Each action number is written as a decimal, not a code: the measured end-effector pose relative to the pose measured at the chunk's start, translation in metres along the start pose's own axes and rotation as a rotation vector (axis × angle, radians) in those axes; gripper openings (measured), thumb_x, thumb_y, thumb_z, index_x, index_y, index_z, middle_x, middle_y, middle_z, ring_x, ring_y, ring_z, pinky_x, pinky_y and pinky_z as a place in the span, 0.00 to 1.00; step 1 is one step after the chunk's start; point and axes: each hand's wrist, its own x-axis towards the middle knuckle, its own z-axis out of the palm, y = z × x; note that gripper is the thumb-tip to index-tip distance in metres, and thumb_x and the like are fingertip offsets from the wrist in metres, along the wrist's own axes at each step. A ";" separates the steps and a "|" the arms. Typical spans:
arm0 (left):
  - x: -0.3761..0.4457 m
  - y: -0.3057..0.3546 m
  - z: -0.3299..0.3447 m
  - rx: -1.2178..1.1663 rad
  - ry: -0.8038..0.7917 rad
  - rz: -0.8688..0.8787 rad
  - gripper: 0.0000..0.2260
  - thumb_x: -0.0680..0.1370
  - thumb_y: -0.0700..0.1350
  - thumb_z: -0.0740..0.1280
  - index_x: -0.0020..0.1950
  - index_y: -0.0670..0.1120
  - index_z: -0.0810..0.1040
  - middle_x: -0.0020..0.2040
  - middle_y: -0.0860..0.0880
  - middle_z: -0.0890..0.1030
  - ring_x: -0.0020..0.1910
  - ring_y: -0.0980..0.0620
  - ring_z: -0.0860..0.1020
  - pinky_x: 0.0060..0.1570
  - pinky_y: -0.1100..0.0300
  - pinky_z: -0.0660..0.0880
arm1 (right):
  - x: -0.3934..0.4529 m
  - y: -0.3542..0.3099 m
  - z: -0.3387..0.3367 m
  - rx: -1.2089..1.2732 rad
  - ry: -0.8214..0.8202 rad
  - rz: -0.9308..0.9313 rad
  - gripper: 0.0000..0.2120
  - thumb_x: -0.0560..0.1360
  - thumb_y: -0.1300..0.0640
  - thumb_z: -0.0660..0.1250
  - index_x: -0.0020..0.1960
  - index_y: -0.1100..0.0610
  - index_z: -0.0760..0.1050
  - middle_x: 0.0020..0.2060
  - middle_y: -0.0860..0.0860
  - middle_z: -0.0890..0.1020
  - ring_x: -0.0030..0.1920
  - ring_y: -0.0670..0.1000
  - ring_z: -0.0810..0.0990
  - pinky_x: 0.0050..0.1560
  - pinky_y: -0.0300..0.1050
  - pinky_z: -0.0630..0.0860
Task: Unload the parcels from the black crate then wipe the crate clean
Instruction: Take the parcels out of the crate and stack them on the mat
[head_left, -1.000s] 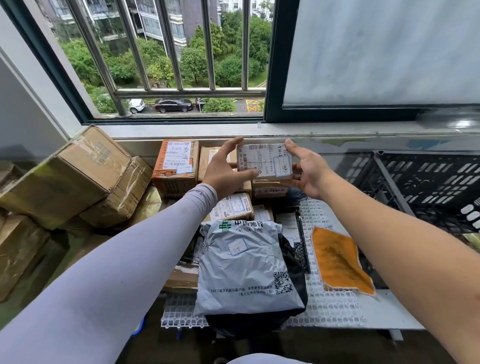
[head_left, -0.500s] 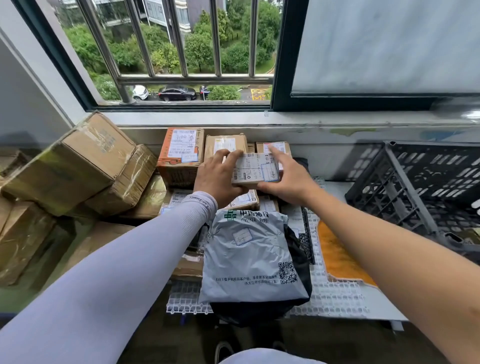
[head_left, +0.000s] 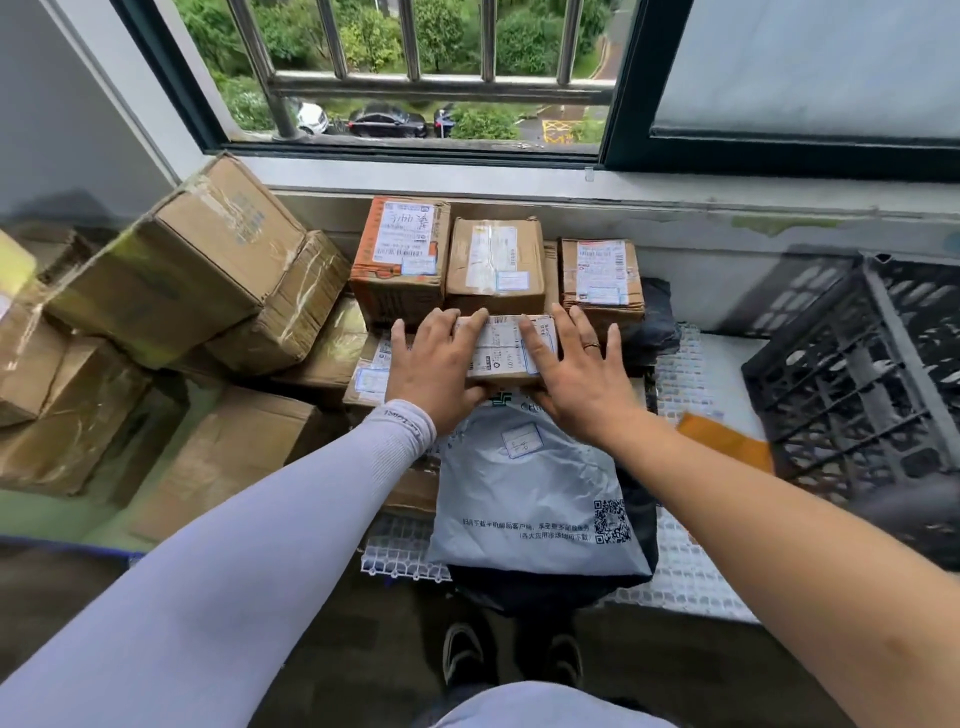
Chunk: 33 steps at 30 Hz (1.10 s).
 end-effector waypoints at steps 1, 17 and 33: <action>-0.002 -0.002 0.003 0.008 -0.014 0.001 0.44 0.76 0.59 0.72 0.84 0.56 0.49 0.82 0.45 0.59 0.82 0.45 0.55 0.79 0.35 0.48 | 0.001 -0.001 0.004 -0.004 -0.004 -0.003 0.43 0.83 0.39 0.58 0.80 0.42 0.28 0.82 0.57 0.40 0.82 0.60 0.38 0.76 0.75 0.42; 0.018 -0.024 0.046 0.076 -0.106 0.048 0.38 0.82 0.66 0.56 0.84 0.57 0.39 0.85 0.45 0.41 0.84 0.42 0.42 0.77 0.32 0.40 | 0.030 -0.005 0.026 0.055 -0.072 0.064 0.41 0.82 0.39 0.59 0.83 0.43 0.36 0.83 0.57 0.44 0.82 0.59 0.43 0.77 0.72 0.42; 0.034 -0.038 0.048 0.080 0.008 0.087 0.28 0.84 0.64 0.49 0.83 0.64 0.46 0.85 0.47 0.47 0.83 0.40 0.46 0.76 0.30 0.37 | 0.039 -0.028 0.014 0.040 -0.096 0.223 0.36 0.84 0.40 0.55 0.83 0.43 0.36 0.84 0.53 0.42 0.83 0.60 0.41 0.78 0.72 0.42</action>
